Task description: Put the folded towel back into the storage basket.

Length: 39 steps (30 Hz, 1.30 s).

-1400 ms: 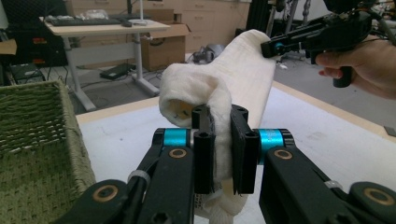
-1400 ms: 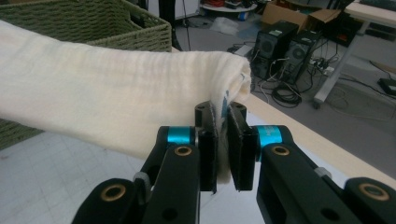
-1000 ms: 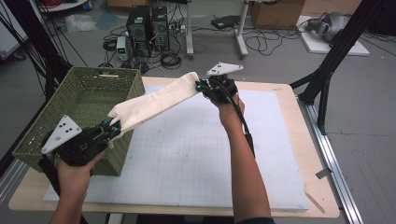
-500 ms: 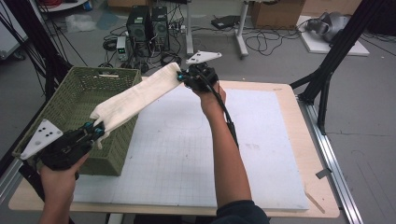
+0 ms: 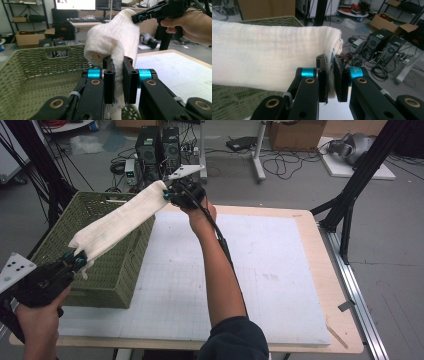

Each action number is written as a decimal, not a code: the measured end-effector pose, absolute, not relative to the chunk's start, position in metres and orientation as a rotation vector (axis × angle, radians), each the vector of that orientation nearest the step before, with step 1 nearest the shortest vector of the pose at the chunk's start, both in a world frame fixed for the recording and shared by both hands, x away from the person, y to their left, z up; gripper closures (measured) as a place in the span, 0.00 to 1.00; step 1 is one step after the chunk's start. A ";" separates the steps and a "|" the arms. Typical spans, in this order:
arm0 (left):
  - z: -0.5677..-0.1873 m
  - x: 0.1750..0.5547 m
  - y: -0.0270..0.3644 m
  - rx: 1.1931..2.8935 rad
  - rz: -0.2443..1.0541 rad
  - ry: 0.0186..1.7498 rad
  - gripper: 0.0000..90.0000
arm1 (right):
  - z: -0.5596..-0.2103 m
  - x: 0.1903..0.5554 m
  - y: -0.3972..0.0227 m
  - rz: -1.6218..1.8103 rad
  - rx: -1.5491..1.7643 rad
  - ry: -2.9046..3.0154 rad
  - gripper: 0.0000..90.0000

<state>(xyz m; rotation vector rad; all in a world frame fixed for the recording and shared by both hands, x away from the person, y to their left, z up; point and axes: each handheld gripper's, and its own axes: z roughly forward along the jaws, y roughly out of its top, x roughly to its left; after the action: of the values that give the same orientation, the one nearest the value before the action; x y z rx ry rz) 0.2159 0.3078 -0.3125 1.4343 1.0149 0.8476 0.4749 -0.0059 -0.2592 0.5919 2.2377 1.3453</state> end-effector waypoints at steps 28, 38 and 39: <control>-0.323 0.206 0.365 1.406 0.941 1.200 0.91 | -0.281 0.498 0.100 1.352 0.525 2.318 0.93; -0.331 0.214 0.371 1.453 0.997 1.355 0.44 | -0.298 0.501 0.123 1.297 0.602 2.333 0.68; -0.331 0.214 0.371 1.450 1.007 1.357 0.35 | -0.298 0.500 0.121 1.288 0.631 2.327 0.65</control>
<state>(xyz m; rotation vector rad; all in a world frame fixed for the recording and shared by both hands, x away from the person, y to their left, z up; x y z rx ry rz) 0.2143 0.3706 -0.3308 1.4505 1.3565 1.0072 0.5005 0.1215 -0.2984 0.6307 2.3274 1.2876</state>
